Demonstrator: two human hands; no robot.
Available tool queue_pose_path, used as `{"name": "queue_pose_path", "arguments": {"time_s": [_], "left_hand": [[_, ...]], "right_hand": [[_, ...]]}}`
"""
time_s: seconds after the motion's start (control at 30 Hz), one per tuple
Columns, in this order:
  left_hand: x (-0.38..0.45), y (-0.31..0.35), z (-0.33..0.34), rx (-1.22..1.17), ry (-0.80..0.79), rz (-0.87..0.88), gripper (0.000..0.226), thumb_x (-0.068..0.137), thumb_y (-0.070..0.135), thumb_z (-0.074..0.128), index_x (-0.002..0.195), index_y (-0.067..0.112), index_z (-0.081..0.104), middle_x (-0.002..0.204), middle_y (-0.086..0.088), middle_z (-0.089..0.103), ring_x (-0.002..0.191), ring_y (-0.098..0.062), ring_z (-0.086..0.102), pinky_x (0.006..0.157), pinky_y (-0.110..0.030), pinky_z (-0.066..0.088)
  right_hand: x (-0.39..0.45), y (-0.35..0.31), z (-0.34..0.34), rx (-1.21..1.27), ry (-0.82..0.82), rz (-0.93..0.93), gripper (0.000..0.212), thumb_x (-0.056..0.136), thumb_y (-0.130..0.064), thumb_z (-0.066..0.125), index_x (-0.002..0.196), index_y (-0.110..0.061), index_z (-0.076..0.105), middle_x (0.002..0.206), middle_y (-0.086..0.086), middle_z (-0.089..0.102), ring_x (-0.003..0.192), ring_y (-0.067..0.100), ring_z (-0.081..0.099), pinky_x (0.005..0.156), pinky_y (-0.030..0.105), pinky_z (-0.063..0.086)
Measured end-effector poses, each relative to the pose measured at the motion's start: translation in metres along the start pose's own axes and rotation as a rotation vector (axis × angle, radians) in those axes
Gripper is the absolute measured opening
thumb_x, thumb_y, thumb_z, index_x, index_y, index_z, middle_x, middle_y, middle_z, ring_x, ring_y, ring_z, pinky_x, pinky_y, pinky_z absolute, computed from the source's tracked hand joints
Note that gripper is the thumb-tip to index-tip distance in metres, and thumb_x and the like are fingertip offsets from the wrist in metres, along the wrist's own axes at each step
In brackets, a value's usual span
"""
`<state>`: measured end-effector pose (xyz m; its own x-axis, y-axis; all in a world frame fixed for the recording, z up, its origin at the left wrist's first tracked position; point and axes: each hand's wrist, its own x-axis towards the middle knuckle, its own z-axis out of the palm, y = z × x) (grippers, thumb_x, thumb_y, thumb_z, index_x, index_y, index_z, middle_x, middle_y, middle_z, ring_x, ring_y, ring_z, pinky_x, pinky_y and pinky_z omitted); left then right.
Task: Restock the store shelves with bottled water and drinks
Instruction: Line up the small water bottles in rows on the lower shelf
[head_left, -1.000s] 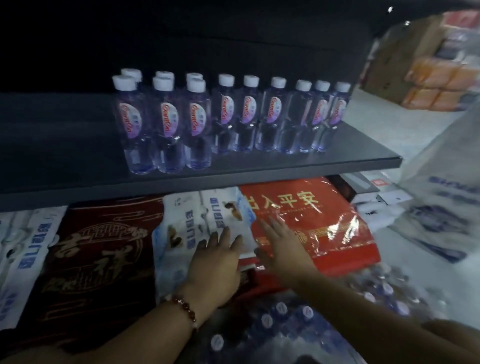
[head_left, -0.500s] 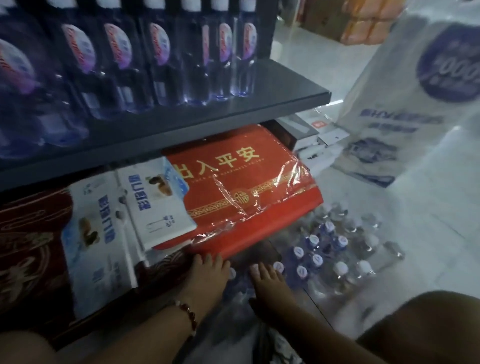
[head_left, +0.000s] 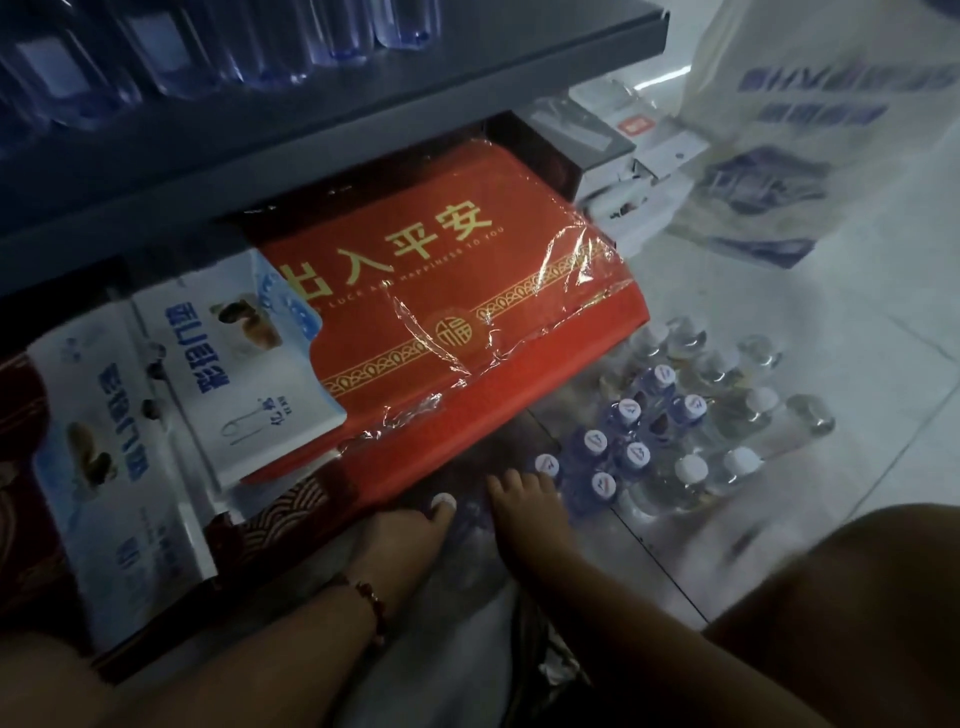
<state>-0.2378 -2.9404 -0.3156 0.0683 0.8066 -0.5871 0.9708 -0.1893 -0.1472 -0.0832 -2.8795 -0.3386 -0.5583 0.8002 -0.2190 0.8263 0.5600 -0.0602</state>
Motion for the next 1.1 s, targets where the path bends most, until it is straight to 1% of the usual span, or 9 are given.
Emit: {"name": "queue_pose_path", "arguments": {"time_s": [0.1, 0.2, 0.3, 0.43, 0.5, 0.73, 0.87, 1.0, 1.1], "left_hand": [[0.000, 0.000, 0.001, -0.005, -0.031, -0.027, 0.050, 0.104, 0.018, 0.038, 0.151, 0.009, 0.025, 0.130, -0.013, 0.059, 0.113, -0.031, 0.063, 0.087, -0.040, 0.050], [-0.002, 0.001, -0.001, 0.001, -0.046, -0.054, 0.034, 0.102, 0.012, 0.039, 0.135, 0.007, 0.047, 0.132, -0.012, 0.060, 0.117, -0.031, 0.062, 0.092, -0.039, 0.050], [-0.007, 0.001, -0.005, -0.004, -0.044, -0.083, 0.030, 0.102, 0.015, 0.043, 0.128, 0.010, 0.055, 0.131, -0.011, 0.060, 0.118, -0.028, 0.061, 0.094, -0.038, 0.050], [-0.021, 0.000, -0.008, -0.057, -0.008, -0.173, 0.029, 0.104, 0.020, 0.038, 0.127, 0.012, 0.053, 0.134, -0.009, 0.059, 0.121, -0.026, 0.060, 0.096, -0.038, 0.049], [-0.032, -0.001, -0.014, -0.096, 0.042, -0.196, 0.030, 0.104, 0.029, 0.039, 0.127, 0.013, 0.050, 0.133, -0.009, 0.058, 0.121, -0.027, 0.059, 0.094, -0.038, 0.049], [-0.096, -0.019, -0.059, -0.010, 0.273, -0.179, 0.035, 0.107, 0.035, 0.033, 0.125, 0.012, 0.053, 0.125, -0.011, 0.058, 0.112, -0.030, 0.062, 0.087, -0.039, 0.051], [-0.146, -0.029, -0.084, 0.091, 0.405, -0.104, 0.032, 0.105, 0.021, 0.038, 0.135, 0.019, 0.047, 0.124, -0.015, 0.051, 0.110, -0.031, 0.060, 0.080, -0.037, 0.049], [-0.187, -0.041, -0.102, -0.503, 0.659, -0.346, 0.031, 0.102, 0.050, 0.035, 0.112, 0.023, 0.047, 0.105, 0.000, 0.068, 0.093, -0.017, 0.068, 0.071, -0.029, 0.050], [-0.213, -0.057, -0.111, -0.916, 0.823, -0.353, 0.023, 0.103, 0.048, 0.036, 0.097, 0.027, 0.046, 0.087, 0.005, 0.065, 0.076, -0.008, 0.064, 0.060, -0.029, 0.049]], "right_hand": [[-0.001, -0.002, 0.000, -0.017, 0.027, -0.020, 0.033, 0.044, -0.019, 0.087, 0.066, -0.019, 0.063, 0.062, 0.002, 0.058, 0.053, 0.024, 0.058, 0.058, 0.033, 0.051], [-0.004, -0.002, -0.003, 0.015, 0.000, -0.021, 0.036, 0.040, -0.018, 0.090, 0.061, -0.019, 0.060, 0.058, 0.001, 0.056, 0.049, 0.023, 0.056, 0.053, 0.030, 0.047], [-0.010, -0.003, -0.007, 0.064, -0.014, 0.017, 0.036, 0.045, -0.021, 0.091, 0.064, -0.019, 0.061, 0.062, 0.002, 0.058, 0.053, 0.023, 0.060, 0.053, 0.031, 0.048], [-0.013, -0.009, -0.035, 0.089, -0.109, 0.047, 0.027, 0.093, -0.029, 0.062, 0.114, -0.013, 0.057, 0.113, 0.009, 0.059, 0.105, 0.030, 0.061, 0.083, 0.040, 0.046], [-0.014, -0.016, -0.052, 0.053, -0.124, 0.048, 0.036, 0.098, -0.032, 0.056, 0.127, -0.011, 0.050, 0.125, 0.010, 0.055, 0.113, 0.029, 0.057, 0.088, 0.039, 0.045], [-0.027, -0.028, -0.123, -0.081, -0.100, -0.043, 0.048, 0.100, -0.030, 0.057, 0.134, 0.000, 0.041, 0.124, 0.015, 0.053, 0.105, 0.025, 0.060, 0.081, 0.036, 0.053], [-0.029, -0.029, -0.173, 0.403, -0.140, -0.023, 0.034, 0.101, -0.029, 0.053, 0.125, -0.006, 0.047, 0.113, 0.011, 0.064, 0.091, 0.021, 0.063, 0.070, 0.033, 0.051], [-0.043, -0.035, -0.228, 0.777, -0.122, -0.155, 0.026, 0.100, -0.032, 0.056, 0.119, -0.015, 0.051, 0.103, 0.001, 0.065, 0.087, 0.009, 0.062, 0.070, 0.021, 0.052], [-0.053, -0.050, -0.255, 1.069, -0.065, -0.185, 0.024, 0.098, -0.038, 0.059, 0.106, -0.015, 0.059, 0.101, 0.016, 0.069, 0.088, 0.018, 0.067, 0.083, 0.038, 0.057]]}}
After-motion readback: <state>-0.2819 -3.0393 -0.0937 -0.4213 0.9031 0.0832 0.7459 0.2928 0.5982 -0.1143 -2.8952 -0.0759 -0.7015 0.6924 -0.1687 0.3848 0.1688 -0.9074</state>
